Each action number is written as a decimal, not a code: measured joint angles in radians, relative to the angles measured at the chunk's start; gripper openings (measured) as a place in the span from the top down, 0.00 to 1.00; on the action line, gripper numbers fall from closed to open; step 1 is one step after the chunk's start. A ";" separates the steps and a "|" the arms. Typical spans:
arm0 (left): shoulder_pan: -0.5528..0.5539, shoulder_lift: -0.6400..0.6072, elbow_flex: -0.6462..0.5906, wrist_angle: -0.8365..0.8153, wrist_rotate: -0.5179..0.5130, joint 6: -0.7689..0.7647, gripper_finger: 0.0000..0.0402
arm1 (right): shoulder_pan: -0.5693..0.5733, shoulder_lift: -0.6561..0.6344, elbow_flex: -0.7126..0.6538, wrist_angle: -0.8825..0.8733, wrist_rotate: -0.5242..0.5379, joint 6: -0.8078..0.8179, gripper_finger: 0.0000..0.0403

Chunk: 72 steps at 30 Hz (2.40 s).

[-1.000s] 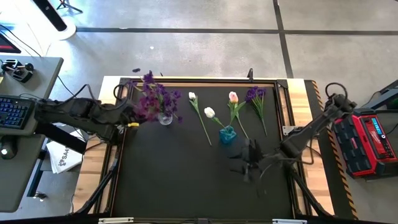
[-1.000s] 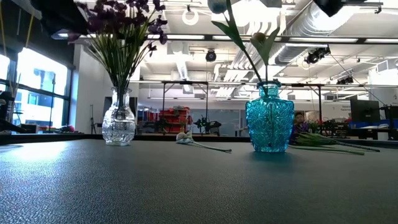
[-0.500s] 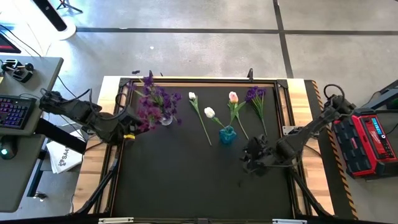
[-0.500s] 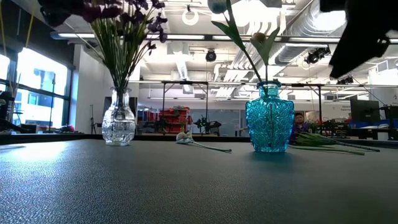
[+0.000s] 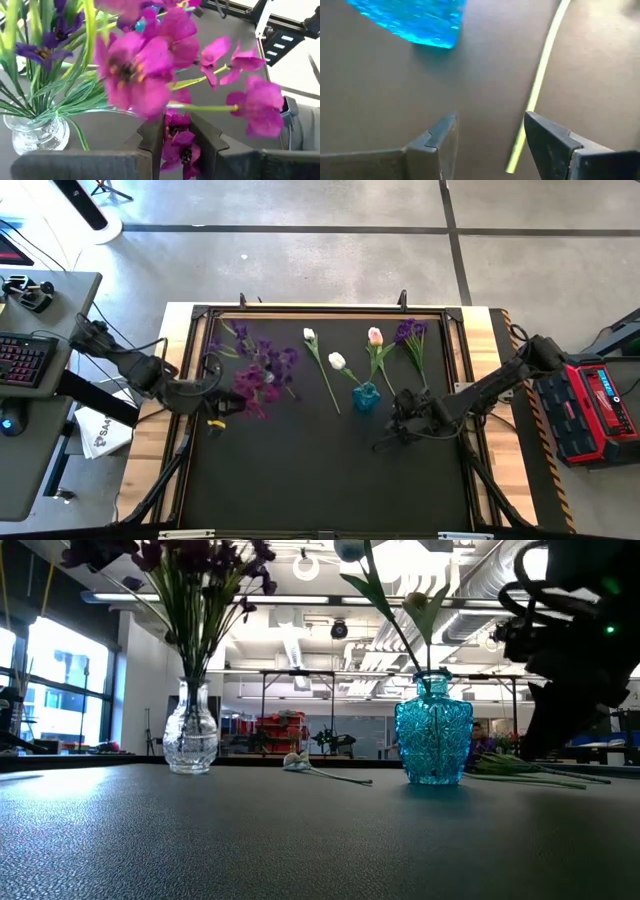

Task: Sort flowers into vase by color
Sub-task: Put the pink flowers into the transparent vase

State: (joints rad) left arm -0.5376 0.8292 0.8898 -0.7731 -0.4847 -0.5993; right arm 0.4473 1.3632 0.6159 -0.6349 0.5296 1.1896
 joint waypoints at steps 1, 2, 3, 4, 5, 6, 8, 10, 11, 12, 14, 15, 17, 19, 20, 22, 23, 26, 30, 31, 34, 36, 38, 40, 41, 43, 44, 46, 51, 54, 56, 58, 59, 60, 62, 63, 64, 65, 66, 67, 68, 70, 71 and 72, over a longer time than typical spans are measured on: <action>-0.002 0.005 0.000 0.002 0.000 0.001 0.83 | -0.006 0.000 -0.005 -0.009 0.009 0.010 0.52; -0.002 0.010 0.000 0.004 -0.001 0.001 0.83 | -0.016 0.000 -0.011 -0.020 0.019 0.025 0.52; -0.002 0.013 0.000 0.007 -0.007 0.002 0.83 | -0.027 0.000 -0.018 -0.023 0.036 0.043 0.52; -0.002 0.016 0.000 0.012 -0.017 0.007 0.83 | -0.038 0.000 -0.025 -0.020 0.057 0.066 0.52; -0.002 0.017 0.000 0.016 -0.029 0.012 0.83 | -0.050 0.000 -0.034 -0.018 0.077 0.099 0.52; -0.002 0.020 0.000 0.019 -0.043 0.017 0.83 | -0.064 0.000 -0.041 -0.015 0.096 0.142 0.52; -0.002 0.027 0.000 0.021 -0.073 0.017 0.83 | -0.091 0.000 -0.052 -0.008 0.111 0.177 0.52; -0.002 0.032 0.000 0.026 -0.099 0.018 0.83 | -0.114 0.000 -0.064 -0.001 0.106 0.174 0.53; -0.002 0.035 0.000 0.025 -0.110 0.021 0.83 | -0.121 0.000 -0.072 0.006 0.102 0.170 0.53; -0.002 0.039 0.000 0.025 -0.121 0.021 0.83 | -0.126 0.000 -0.079 0.021 0.096 0.163 0.54; -0.001 0.047 0.000 0.025 -0.142 0.021 0.83 | -0.133 0.000 -0.090 0.053 0.079 0.155 0.57; -0.001 0.049 0.000 0.025 -0.157 0.021 0.83 | -0.134 0.000 -0.094 0.062 0.073 0.154 0.59; -0.001 0.050 0.000 0.025 -0.192 0.020 0.83 | -0.134 0.000 -0.096 0.065 0.073 0.154 0.64; -0.001 0.050 0.000 0.024 -0.214 0.021 0.83 | -0.134 0.000 -0.096 0.074 0.077 0.152 0.68; -0.001 0.050 0.000 0.024 -0.217 0.029 0.83 | -0.134 0.000 -0.096 0.076 0.077 0.141 0.70; -0.001 0.050 0.000 0.023 -0.213 0.066 0.83 | -0.134 0.000 -0.096 0.083 0.067 0.125 0.73; -0.001 0.050 0.000 0.023 -0.205 0.104 0.83 | -0.134 0.000 -0.096 0.082 0.062 0.114 0.74; -0.001 0.070 0.000 0.024 -0.176 0.286 0.83 | -0.125 0.000 -0.096 0.081 0.060 0.092 0.77; 0.014 0.160 0.000 0.030 -0.156 0.434 0.83 | -0.092 -0.001 -0.076 0.070 0.060 0.085 0.79; 0.028 0.190 0.000 0.035 -0.135 0.452 0.83 | -0.081 -0.002 -0.069 0.068 0.061 0.079 0.79; 0.069 0.291 0.000 0.038 -0.069 0.476 0.83 | -0.042 -0.002 -0.032 0.063 0.059 0.035 0.79; 0.088 0.349 0.000 0.038 -0.035 0.514 0.83 | -0.010 -0.002 0.008 0.052 0.059 -0.022 0.79; 0.102 0.402 0.000 0.040 -0.004 0.591 0.81 | 0.024 -0.002 0.053 0.039 0.057 -0.090 0.79; 0.117 0.449 0.000 0.041 0.034 0.660 0.79 | 0.055 -0.002 0.098 0.024 0.069 -0.136 0.79; 0.127 0.470 0.000 0.045 0.056 0.681 0.77 | 0.069 -0.002 0.117 0.016 0.083 -0.153 0.79; 0.155 0.507 0.007 0.050 0.107 0.714 0.72 | 0.099 -0.002 0.147 0.011 0.121 -0.180 0.79; 0.168 0.527 0.017 0.050 0.128 0.732 0.70 | 0.113 -0.002 0.160 0.011 0.141 -0.191 0.79; 0.193 0.564 0.047 0.053 0.157 0.784 0.65 | 0.141 -0.002 0.184 0.015 0.174 -0.206 0.79; 0.215 0.652 0.112 0.055 0.166 0.973 0.55 | 0.223 0.000 0.240 0.145 0.131 -0.298 0.79; 0.221 0.693 0.119 0.058 0.163 1.071 0.52 | 0.270 0.034 0.280 0.248 0.084 -0.312 0.79; 0.228 0.721 0.119 0.069 0.139 1.115 0.51 | 0.290 0.084 0.311 0.306 0.022 -0.344 0.79; 0.236 0.743 0.119 0.070 0.111 1.141 0.51 | 0.289 0.149 0.333 0.366 -0.086 -0.379 0.79; 0.241 0.753 0.119 0.071 0.109 1.153 0.50 | 0.282 0.185 0.337 0.409 -0.156 -0.384 0.79; 0.246 0.761 0.120 0.072 0.108 1.162 0.50 | 0.272 0.223 0.338 0.459 -0.221 -0.390 0.79; 0.256 0.779 0.120 0.071 0.110 1.174 0.50 | 0.255 0.306 0.338 0.581 -0.319 -0.426 0.79; 0.261 0.788 0.120 0.072 0.113 1.183 0.50 | 0.247 0.343 0.338 0.632 -0.336 -0.450 0.79; 0.265 0.796 0.120 0.072 0.112 1.192 0.50 | 0.238 0.373 0.338 0.671 -0.340 -0.472 0.79; 0.269 0.805 0.120 0.073 0.107 1.200 0.50 | 0.230 0.399 0.338 0.695 -0.338 -0.492 0.79; 0.273 0.815 0.120 0.080 0.101 1.207 0.50 | 0.220 0.421 0.339 0.703 -0.327 -0.503 0.79; 0.278 0.824 0.120 0.092 0.097 1.213 0.50 | 0.208 0.439 0.339 0.701 -0.309 -0.514 0.79; 0.283 0.835 0.120 0.105 0.095 1.218 0.50 | 0.194 0.455 0.339 0.699 -0.287 -0.519 0.79; 0.294 0.859 0.120 0.125 0.090 1.235 0.50 | 0.165 0.477 0.339 0.698 -0.258 -0.541 0.79; 0.299 0.874 0.120 0.134 0.082 1.247 0.50 | 0.150 0.485 0.339 0.700 -0.248 -0.554 0.79; 0.305 0.889 0.120 0.141 0.077 1.261 0.50 | 0.135 0.490 0.339 0.704 -0.244 -0.567 0.79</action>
State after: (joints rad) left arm -0.2326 1.7181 1.0100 -0.6316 -0.4078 0.6619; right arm 0.5824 1.8536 0.9546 0.0691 0.2854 0.6226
